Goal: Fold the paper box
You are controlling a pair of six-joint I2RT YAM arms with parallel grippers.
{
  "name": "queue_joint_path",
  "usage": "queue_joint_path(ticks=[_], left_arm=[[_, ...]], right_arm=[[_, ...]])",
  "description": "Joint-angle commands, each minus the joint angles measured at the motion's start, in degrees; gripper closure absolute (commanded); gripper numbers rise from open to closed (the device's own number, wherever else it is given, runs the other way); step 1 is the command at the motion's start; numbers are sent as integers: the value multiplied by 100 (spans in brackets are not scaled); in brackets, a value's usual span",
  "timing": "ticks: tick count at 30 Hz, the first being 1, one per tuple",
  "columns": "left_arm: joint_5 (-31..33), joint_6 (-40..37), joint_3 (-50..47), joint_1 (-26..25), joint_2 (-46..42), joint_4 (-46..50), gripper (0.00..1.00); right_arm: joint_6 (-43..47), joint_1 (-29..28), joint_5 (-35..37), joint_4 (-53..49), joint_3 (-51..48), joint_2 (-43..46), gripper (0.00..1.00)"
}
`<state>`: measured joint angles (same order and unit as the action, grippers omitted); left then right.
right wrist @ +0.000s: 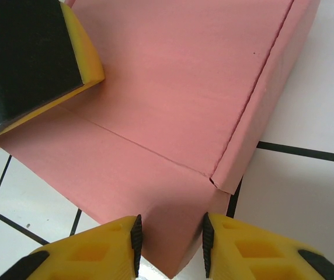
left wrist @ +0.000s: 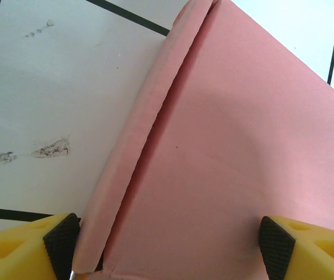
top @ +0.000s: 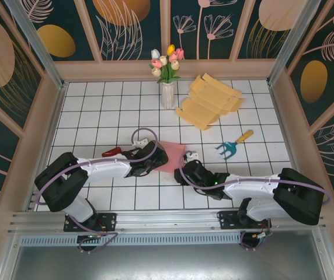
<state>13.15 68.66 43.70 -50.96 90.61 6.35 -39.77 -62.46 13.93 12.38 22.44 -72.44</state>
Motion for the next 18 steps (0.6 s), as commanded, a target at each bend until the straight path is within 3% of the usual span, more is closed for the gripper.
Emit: queue_joint_path(ticks=[1, 18], left_arm=[[192, 42, -108, 6, 220, 342, 19], [250, 39, -37, 0, 352, 430, 18]], right_arm=[[-1, -84, -233, 382, -80, -37, 66], [101, -118, -433, 661, -124, -217, 67]])
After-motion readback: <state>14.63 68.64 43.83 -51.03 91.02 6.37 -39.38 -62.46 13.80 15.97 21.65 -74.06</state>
